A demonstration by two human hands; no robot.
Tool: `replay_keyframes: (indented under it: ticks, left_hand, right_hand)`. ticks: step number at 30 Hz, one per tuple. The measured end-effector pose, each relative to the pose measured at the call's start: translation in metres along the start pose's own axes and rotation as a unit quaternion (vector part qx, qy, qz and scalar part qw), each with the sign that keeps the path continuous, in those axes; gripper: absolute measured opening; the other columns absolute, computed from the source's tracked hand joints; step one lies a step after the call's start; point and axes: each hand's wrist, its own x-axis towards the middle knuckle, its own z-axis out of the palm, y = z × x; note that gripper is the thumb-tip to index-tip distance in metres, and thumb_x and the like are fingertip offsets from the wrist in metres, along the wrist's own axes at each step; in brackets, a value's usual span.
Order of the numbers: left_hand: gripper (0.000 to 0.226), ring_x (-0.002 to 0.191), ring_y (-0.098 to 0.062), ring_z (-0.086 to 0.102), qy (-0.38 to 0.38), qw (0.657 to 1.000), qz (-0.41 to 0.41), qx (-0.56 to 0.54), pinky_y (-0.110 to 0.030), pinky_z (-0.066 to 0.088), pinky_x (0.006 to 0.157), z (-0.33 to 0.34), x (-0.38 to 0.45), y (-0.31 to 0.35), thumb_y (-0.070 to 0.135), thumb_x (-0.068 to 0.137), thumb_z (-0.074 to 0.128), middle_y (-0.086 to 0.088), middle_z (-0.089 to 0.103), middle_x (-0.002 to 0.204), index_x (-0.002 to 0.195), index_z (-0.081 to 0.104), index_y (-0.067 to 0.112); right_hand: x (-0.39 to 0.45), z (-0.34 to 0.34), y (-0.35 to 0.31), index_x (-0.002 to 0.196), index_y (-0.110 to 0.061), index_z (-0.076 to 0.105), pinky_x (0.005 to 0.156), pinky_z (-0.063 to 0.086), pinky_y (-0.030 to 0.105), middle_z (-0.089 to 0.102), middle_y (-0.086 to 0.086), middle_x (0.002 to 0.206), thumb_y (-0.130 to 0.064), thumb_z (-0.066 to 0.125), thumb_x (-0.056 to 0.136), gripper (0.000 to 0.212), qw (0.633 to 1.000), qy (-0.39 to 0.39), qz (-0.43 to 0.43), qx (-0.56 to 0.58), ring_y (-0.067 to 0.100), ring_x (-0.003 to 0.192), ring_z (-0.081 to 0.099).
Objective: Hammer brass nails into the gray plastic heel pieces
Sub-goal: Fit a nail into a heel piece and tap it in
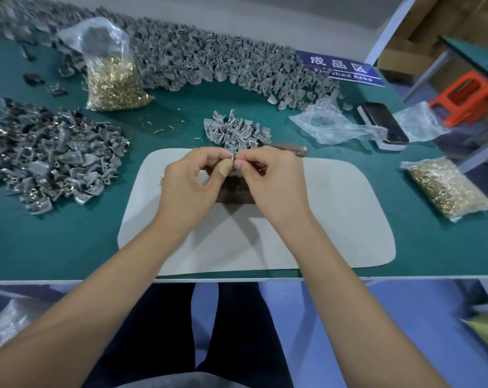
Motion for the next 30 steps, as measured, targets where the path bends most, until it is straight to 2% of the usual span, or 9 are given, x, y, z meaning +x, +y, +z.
replay_keyframes:
  ticks: [2, 4, 7, 11, 14, 16, 21, 25, 30]
  left_hand:
    - [0.009, 0.091, -0.006, 0.071, 0.003, 1.0, -0.012, -0.006, -0.021, 0.053, 0.086, -0.001, 0.001, 0.001, 0.025, 0.095, 0.07, 0.016, 0.076, 0.095, 0.103, 0.072, 0.028]
    - [0.01, 0.093, -0.004, 0.071, -0.003, 0.999, -0.026, -0.022, -0.021, 0.053, 0.087, -0.003, 0.002, 0.002, 0.023, 0.095, 0.07, 0.017, 0.076, 0.097, 0.103, 0.071, 0.029]
    - [0.011, 0.093, 0.0, 0.07, -0.01, 0.999, -0.035, -0.02, -0.019, 0.051, 0.085, -0.001, 0.002, 0.002, 0.026, 0.093, 0.073, 0.019, 0.075, 0.097, 0.102, 0.071, 0.032]
    - [0.008, 0.091, -0.004, 0.061, -0.011, 0.997, 0.015, 0.07, -0.016, 0.042, 0.081, 0.001, 0.001, 0.002, 0.027, 0.089, 0.077, 0.016, 0.069, 0.087, 0.093, 0.071, 0.029]
    - [0.005, 0.099, -0.009, 0.052, -0.024, 0.991, 0.032, 0.128, -0.02, 0.04, 0.088, -0.002, 0.004, 0.002, 0.025, 0.088, 0.078, 0.015, 0.064, 0.092, 0.09, 0.075, 0.028]
    - [0.003, 0.101, -0.009, 0.052, -0.023, 0.991, 0.014, 0.129, -0.019, 0.039, 0.09, -0.006, 0.005, 0.004, 0.026, 0.088, 0.078, 0.014, 0.064, 0.093, 0.091, 0.077, 0.028]
    - [0.002, 0.104, -0.011, 0.051, -0.031, 0.99, -0.006, 0.134, -0.021, 0.04, 0.092, -0.007, 0.005, 0.007, 0.027, 0.088, 0.077, 0.014, 0.065, 0.094, 0.09, 0.077, 0.027]
    - [0.002, 0.105, -0.012, 0.046, -0.028, 0.99, -0.022, 0.138, -0.017, 0.036, 0.093, -0.007, 0.005, 0.009, 0.028, 0.088, 0.077, 0.01, 0.059, 0.094, 0.09, 0.077, 0.028]
    - [0.006, 0.105, -0.012, 0.047, -0.034, 0.99, -0.018, 0.135, -0.015, 0.036, 0.09, -0.007, 0.004, 0.008, 0.033, 0.088, 0.077, 0.011, 0.06, 0.094, 0.091, 0.076, 0.028]
  right_hand:
    - [-0.005, 0.005, -0.004, 0.088, -0.016, 0.078, 0.082, 0.04, 0.012, 0.071, -0.006, 0.083, -0.01, 0.07, 0.092, 0.011, 1.0, 0.021, 0.002, 0.02, 0.002, 0.077, 0.059]
    - [-0.008, 0.009, -0.007, 0.092, -0.015, 0.079, 0.083, 0.035, 0.004, 0.072, -0.003, 0.088, -0.008, 0.07, 0.093, 0.01, 1.0, 0.03, -0.003, 0.008, -0.003, 0.08, 0.056]
    - [-0.004, -0.001, 0.0, 0.103, -0.018, 0.079, 0.097, 0.05, 0.029, 0.076, -0.006, 0.1, -0.015, 0.07, 0.095, 0.012, 0.996, 0.047, 0.039, 0.065, 0.004, 0.095, 0.067]
    - [0.0, -0.022, 0.031, 0.108, -0.017, 0.073, 0.081, 0.048, 0.034, 0.071, 0.001, 0.102, -0.027, 0.059, 0.102, 0.018, 0.976, 0.163, 0.128, -0.068, 0.022, 0.098, 0.065]
    - [0.0, -0.024, 0.053, 0.111, -0.014, 0.065, 0.078, 0.042, 0.038, 0.067, 0.011, 0.108, -0.048, 0.051, 0.105, 0.037, 0.949, 0.06, 0.243, -0.191, 0.033, 0.105, 0.06]
    - [0.005, -0.027, 0.061, 0.108, -0.007, 0.063, 0.081, 0.045, 0.039, 0.069, 0.016, 0.106, -0.035, 0.058, 0.102, 0.029, 0.948, -0.015, 0.267, -0.171, 0.037, 0.105, 0.061]
    - [0.016, -0.044, 0.059, 0.124, -0.004, 0.064, 0.073, 0.037, 0.039, 0.059, 0.02, 0.103, -0.008, 0.049, 0.1, 0.028, 0.928, -0.115, 0.206, -0.289, 0.041, 0.095, 0.056]
    - [0.012, -0.06, 0.045, 0.141, -0.009, 0.047, 0.068, 0.042, 0.045, 0.047, 0.018, 0.13, -0.015, 0.046, 0.106, 0.036, 0.918, -0.066, 0.137, -0.367, 0.044, 0.091, 0.059]
    - [-0.003, -0.071, 0.02, 0.126, -0.026, 0.051, 0.064, 0.034, 0.04, 0.058, -0.003, 0.086, -0.034, 0.038, 0.109, 0.023, 0.971, 0.0, 0.077, -0.226, 0.028, 0.075, 0.048]
